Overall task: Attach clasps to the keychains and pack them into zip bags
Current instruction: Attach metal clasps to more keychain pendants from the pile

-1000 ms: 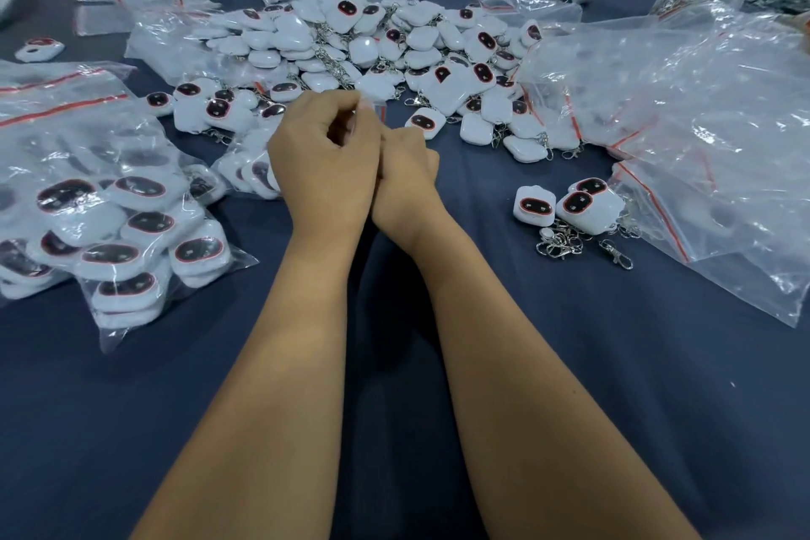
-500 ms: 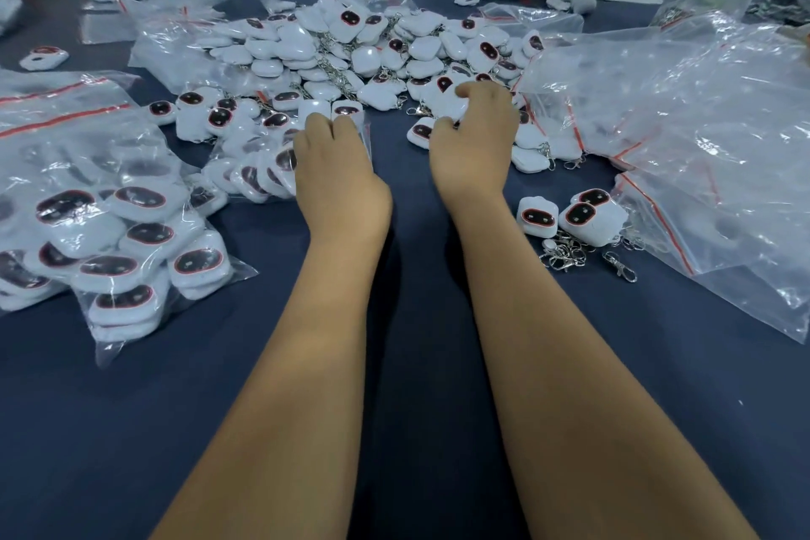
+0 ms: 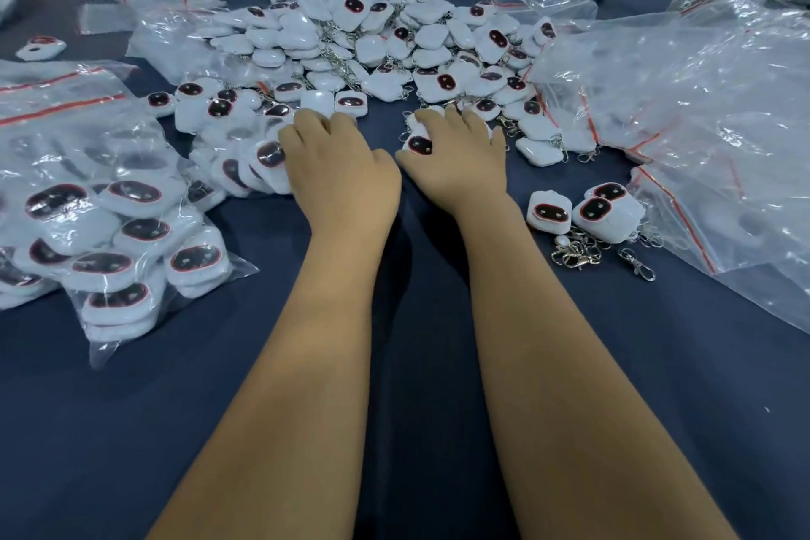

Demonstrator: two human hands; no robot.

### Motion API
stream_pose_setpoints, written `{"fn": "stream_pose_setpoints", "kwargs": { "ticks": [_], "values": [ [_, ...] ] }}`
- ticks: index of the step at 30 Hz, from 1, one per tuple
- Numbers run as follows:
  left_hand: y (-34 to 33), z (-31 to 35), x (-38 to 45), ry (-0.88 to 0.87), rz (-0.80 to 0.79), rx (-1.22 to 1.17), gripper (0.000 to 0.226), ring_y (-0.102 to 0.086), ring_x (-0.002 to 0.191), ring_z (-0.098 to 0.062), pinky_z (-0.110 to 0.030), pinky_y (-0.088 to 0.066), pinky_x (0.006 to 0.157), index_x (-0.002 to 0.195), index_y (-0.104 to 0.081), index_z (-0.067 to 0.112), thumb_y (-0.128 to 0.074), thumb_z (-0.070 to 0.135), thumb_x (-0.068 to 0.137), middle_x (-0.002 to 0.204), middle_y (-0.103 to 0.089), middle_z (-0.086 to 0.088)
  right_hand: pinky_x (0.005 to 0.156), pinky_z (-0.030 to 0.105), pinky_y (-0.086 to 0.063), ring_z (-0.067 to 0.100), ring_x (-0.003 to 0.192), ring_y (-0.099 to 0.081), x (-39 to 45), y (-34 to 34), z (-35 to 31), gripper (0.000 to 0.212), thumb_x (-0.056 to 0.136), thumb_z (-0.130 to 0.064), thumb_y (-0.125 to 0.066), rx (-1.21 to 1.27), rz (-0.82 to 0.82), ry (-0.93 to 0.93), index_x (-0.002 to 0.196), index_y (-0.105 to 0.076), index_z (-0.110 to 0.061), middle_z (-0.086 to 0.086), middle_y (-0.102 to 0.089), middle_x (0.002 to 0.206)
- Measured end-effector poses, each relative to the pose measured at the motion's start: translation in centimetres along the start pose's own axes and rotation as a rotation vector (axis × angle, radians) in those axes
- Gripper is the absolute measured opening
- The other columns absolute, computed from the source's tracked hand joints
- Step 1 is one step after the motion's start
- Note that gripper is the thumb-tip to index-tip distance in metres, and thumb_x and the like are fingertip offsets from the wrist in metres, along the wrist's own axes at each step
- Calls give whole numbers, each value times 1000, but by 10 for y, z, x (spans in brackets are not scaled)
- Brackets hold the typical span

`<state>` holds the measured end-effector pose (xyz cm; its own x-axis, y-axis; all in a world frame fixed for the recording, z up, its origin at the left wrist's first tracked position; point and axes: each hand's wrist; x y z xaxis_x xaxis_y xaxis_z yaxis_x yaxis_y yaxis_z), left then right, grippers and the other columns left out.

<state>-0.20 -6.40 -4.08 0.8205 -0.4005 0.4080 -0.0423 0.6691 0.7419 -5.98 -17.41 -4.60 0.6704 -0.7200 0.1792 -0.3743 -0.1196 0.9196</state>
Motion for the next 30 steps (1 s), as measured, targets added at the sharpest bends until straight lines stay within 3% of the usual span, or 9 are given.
{"fn": "stream_pose_setpoints", "kwargs": {
  "ticks": [4,7,10,15,19,22,24,26,30],
  "values": [
    [3,6,-3,-163,94,-199,33,-40,119,-25,-19,-30,93,113,-66,10,-48,6,86,122,-52,-8,119,50,-8,21,134,-38,-19,5,2,52,81,-53,-65,92,179,-65,119,-54,-19,-2,-57,125],
    [5,14,-11,-234,-13,-500,35,-51,99,-11,-10,-37,76,102,-68,12,-41,-3,85,110,-55,-1,104,40,-27,24,121,-42,-28,10,-1,50,78,-49,-69,50,335,-78,115,-53,-20,-3,-57,119],
    [2,25,-18,-40,-204,-747,37,-62,102,-14,-27,-50,92,104,-62,21,-37,-1,88,115,-60,2,83,38,-38,26,103,-51,-36,13,-5,38,84,-34,-65,73,413,-55,115,-52,-16,1,-61,109],
    [0,27,-12,311,-321,-980,18,-61,101,-16,-42,-48,102,94,-63,20,-46,16,96,102,-66,0,72,23,-38,9,80,-51,-47,14,-26,15,94,-26,-62,779,487,-177,95,-53,-15,-8,-57,87],
    [5,21,-8,437,-391,-1228,17,-62,93,-24,-40,-50,89,95,-68,9,-52,12,91,99,-70,-14,81,17,-51,8,86,-62,-48,10,-36,12,96,-15,-57,1177,208,-249,108,-60,-14,-2,-65,91],
    [5,16,-5,474,-348,-1330,20,-66,89,-20,-32,-56,86,94,-68,14,-52,4,97,93,-70,-8,95,41,-53,23,98,-66,-48,10,-34,14,96,-10,-56,1139,53,-208,108,-61,-14,10,-70,99],
    [6,12,-4,476,-329,-1372,23,-66,86,-17,-27,-56,79,96,-67,15,-49,1,99,93,-68,-4,92,39,-52,19,90,-65,-47,13,-30,15,93,-4,-59,1174,-30,-154,104,-60,-15,5,-70,92],
    [8,10,-2,502,-314,-1418,24,-64,94,-19,-33,-55,86,99,-66,17,-48,1,100,97,-66,-3,87,33,-53,17,86,-63,-49,16,-26,22,88,3,-62,1181,-119,-82,102,-59,-15,3,-68,90],
    [12,12,0,547,-311,-1563,19,-61,92,-23,-39,-53,88,101,-65,18,-46,15,102,98,-68,-4,92,35,-53,28,98,-66,-52,17,-24,38,83,5,-68,1052,-153,-22,118,-58,-1,13,-68,102]
  ]
}}
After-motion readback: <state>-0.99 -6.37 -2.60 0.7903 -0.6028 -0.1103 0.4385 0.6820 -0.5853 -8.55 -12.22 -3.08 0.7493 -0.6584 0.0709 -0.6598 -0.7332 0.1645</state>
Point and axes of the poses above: each hand's wrist, its own x-axis towards the middle knuckle, its own y-axis out of the back of the hand, z = x × y
